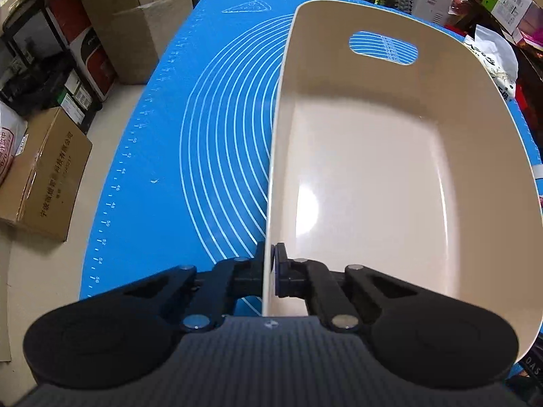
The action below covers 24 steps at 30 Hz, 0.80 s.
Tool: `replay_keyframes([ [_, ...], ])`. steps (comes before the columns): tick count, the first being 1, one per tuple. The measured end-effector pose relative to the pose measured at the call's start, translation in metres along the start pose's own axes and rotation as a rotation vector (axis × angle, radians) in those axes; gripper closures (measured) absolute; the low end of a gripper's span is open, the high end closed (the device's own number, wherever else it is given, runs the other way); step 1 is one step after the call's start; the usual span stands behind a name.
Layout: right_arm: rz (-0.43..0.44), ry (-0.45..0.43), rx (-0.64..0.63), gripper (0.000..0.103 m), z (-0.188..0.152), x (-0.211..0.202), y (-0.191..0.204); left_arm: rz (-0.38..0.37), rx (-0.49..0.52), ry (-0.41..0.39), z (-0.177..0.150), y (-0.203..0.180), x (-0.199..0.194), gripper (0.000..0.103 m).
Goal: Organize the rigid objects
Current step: 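Grasp the white pill bottle with the right gripper and drop it into the bin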
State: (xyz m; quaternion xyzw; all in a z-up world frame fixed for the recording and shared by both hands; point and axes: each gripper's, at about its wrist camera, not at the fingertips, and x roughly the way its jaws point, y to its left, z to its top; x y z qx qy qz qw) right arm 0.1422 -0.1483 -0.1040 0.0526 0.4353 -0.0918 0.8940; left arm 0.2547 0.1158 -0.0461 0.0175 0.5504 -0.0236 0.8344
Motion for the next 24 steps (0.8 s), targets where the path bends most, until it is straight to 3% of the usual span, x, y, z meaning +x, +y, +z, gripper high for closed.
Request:
replay_keyframes([
  [7, -0.008, 0.003, 0.019, 0.059, 0.001, 0.003, -0.003, -0.006, -0.011, 0.005, 0.002, 0.0, 0.0, 0.098],
  [15, -0.019, -0.045, 0.003, 0.059, 0.011, -0.008, 0.001, -0.001, -0.002, 0.002, 0.0, -0.001, 0.0, 0.098],
  [24, 0.023, -0.216, -0.021, 0.059, 0.07, -0.061, 0.017, -0.003, -0.005, 0.003, 0.0, -0.001, 0.001, 0.098],
])
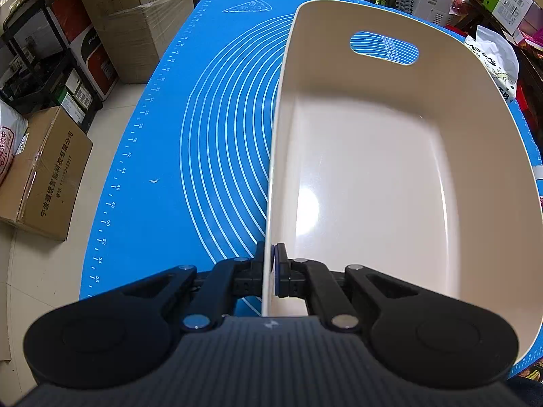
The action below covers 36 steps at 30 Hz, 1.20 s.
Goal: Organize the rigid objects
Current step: 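Grasp the white pill bottle with the right gripper and drop it into the bin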
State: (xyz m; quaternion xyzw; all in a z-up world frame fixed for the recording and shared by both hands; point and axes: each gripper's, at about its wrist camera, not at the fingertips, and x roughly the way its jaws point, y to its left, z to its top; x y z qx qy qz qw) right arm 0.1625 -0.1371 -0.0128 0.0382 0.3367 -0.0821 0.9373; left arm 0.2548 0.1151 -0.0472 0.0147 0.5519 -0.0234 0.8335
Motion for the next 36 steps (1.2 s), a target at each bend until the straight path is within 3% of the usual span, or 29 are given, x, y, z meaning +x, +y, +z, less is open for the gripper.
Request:
replay_keyframes([
  [5, 0.075, -0.051, -0.021, 0.059, 0.034, -0.003, 0.022, 0.0, 0.001, -0.001, 0.0, 0.0, 0.0, 0.098],
  [12, 0.156, -0.014, -0.054, 0.059, 0.05, 0.02, 0.068, 0.003, 0.003, -0.002, -0.001, 0.0, 0.0, 0.098],
  [22, 0.189, 0.175, -0.134, 0.059, 0.022, 0.074, 0.118, 0.009, 0.006, -0.002, -0.002, -0.003, 0.0, 0.098],
  [33, 0.157, 0.324, -0.209, 0.059, 0.001, 0.096, 0.137, 0.008, 0.005, -0.002, -0.001, -0.003, 0.0, 0.098],
  [36, 0.151, 0.328, -0.218, 0.059, 0.001, 0.095, 0.138, 0.007, 0.003, -0.001, -0.001, -0.003, 0.001, 0.098],
])
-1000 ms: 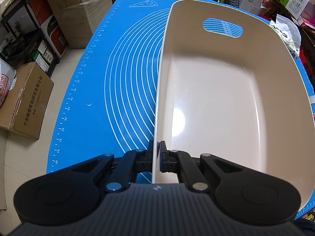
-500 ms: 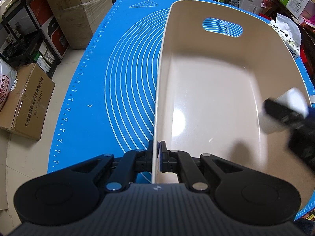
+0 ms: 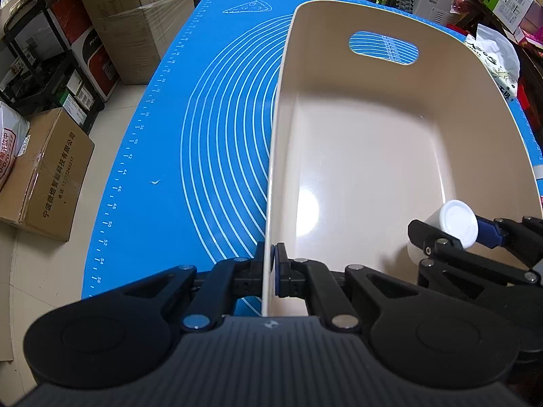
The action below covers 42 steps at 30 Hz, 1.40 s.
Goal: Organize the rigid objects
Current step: 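Grasp the white pill bottle with the right gripper and drop it into the bin, then move the right gripper to the green round tin and grasp it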
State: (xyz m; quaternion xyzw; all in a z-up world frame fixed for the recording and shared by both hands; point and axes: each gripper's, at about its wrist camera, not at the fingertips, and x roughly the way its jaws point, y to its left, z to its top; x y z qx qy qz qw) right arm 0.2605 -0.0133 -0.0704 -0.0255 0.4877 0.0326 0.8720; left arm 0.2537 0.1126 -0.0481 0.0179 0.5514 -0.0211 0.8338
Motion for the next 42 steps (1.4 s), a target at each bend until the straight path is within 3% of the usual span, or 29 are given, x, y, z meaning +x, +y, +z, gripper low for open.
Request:
replay_keyframes([
  [2, 0.0, 0.017, -0.004, 0.058, 0.001, 0.002, 0.001, -0.001, 0.0, 0.001, 0.0, -0.001, 0.0, 0.098],
  [3, 0.005, 0.021, -0.001, 0.053, 0.001, 0.002, 0.0, -0.001, 0.0, 0.001, 0.0, -0.001, 0.0, 0.098],
  [12, 0.047, -0.032, 0.016, 0.043, 0.004, -0.015, -0.007, -0.001, 0.0, 0.0, 0.0, -0.001, 0.0, 0.098],
  [13, 0.058, -0.049, 0.022, 0.041, 0.004, -0.022, -0.008, -0.001, 0.001, 0.0, 0.0, -0.001, 0.0, 0.098],
  [15, 0.041, -0.103, 0.032, 0.019, 0.005, -0.038, -0.011, 0.0, 0.001, 0.002, 0.0, 0.0, 0.0, 0.098],
  [17, 0.006, -0.168, 0.041, 0.012, 0.005, -0.053, -0.017, -0.002, 0.0, 0.002, 0.0, 0.0, 0.0, 0.098],
  [22, 0.006, -0.261, 0.132, 0.007, 0.008, -0.084, -0.051, 0.0, 0.002, 0.002, 0.001, 0.001, 0.0, 0.098],
  [29, -0.084, -0.368, 0.26, 0.002, -0.012, -0.103, -0.106, 0.002, 0.003, 0.001, 0.0, 0.001, -0.001, 0.098],
  [42, -0.239, -0.231, 0.256, 0.002, -0.068, -0.064, -0.179, 0.0, 0.0, 0.003, 0.0, 0.001, 0.0, 0.098],
])
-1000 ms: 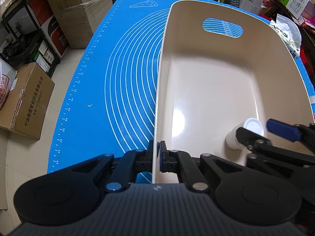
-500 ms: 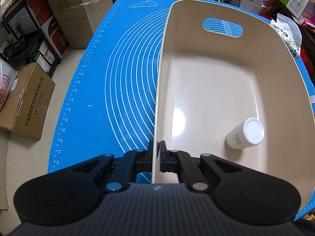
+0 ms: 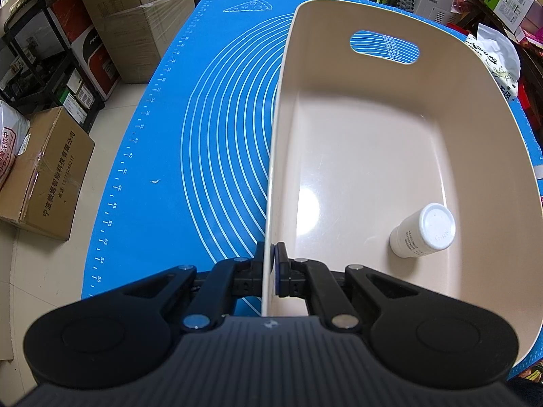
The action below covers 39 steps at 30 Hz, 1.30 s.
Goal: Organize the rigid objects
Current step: 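Move the right gripper to the green round tin and grasp it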
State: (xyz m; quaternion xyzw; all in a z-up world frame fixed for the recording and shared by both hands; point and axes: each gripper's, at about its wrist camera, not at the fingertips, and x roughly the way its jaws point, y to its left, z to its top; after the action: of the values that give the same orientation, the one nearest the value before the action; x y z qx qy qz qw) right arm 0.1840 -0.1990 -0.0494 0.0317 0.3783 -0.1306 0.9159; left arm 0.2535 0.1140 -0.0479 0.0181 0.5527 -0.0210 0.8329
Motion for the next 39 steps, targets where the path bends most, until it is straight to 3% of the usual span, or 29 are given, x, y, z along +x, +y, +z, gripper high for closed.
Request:
replay_keyframes([
  [8, -0.096, 0.037, -0.034, 0.002, -0.021, 0.031, -0.043, 0.001, 0.001, 0.001, 0.0, 0.0, 0.0, 0.097],
  [17, -0.125, 0.138, -0.058, 0.002, -0.042, 0.068, -0.073, 0.005, 0.002, 0.001, 0.0, -0.001, 0.0, 0.097],
  [23, -0.081, 0.148, -0.132, 0.003, -0.047, 0.081, -0.072, 0.009, 0.003, 0.0, 0.0, -0.002, 0.0, 0.097],
  [34, 0.035, 0.088, -0.095, 0.008, -0.045, 0.089, -0.083, 0.01, 0.002, 0.0, 0.0, -0.002, 0.0, 0.097],
  [39, 0.1, 0.071, -0.099, 0.024, -0.042, 0.09, -0.082, 0.011, 0.001, 0.0, 0.0, -0.002, -0.001, 0.097],
])
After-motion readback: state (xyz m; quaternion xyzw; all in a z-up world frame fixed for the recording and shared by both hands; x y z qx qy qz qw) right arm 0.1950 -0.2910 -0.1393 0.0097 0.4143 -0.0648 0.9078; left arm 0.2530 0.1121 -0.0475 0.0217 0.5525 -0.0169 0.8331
